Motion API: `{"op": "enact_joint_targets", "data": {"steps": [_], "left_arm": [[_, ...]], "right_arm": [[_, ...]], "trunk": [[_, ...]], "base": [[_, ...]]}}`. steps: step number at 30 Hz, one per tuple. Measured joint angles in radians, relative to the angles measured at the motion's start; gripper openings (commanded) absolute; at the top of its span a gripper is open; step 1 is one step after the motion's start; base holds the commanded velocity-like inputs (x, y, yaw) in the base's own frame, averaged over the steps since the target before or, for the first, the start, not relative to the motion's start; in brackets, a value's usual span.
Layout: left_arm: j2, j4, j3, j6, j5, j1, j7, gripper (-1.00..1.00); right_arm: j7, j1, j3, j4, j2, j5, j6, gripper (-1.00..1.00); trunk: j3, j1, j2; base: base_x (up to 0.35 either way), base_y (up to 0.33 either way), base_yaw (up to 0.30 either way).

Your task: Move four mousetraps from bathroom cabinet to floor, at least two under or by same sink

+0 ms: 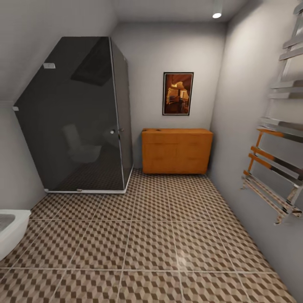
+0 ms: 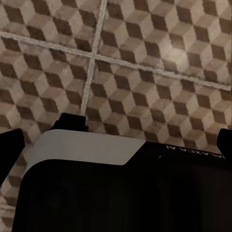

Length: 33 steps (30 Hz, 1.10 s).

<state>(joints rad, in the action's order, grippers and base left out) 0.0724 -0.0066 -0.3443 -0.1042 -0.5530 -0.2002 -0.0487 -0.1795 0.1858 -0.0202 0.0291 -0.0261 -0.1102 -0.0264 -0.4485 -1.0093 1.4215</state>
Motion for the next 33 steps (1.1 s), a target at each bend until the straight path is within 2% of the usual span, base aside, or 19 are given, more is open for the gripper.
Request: {"op": "enact_joint_targets", "data": {"steps": [16, 33], "left_arm": [[-0.002, 0.0, 0.0, 0.003, 0.0, 0.0, 0.0, 1.0], [-0.001, 0.0, 0.0, 0.004, 0.001, 0.0, 0.0, 1.0]], "right_arm": [[0.002, 0.0, 0.0, 0.0, 0.0, 0.0, 0.003, 1.0], [0.003, 0.0, -0.001, 0.0, 0.002, 0.0, -0.001, 1.0]], "trunk": [[0.0, 0.0, 0.0], [0.0, 0.0, 0.0]], "base": [[0.303, -0.005, 0.016], [0.32, -0.079, -0.023]]}}
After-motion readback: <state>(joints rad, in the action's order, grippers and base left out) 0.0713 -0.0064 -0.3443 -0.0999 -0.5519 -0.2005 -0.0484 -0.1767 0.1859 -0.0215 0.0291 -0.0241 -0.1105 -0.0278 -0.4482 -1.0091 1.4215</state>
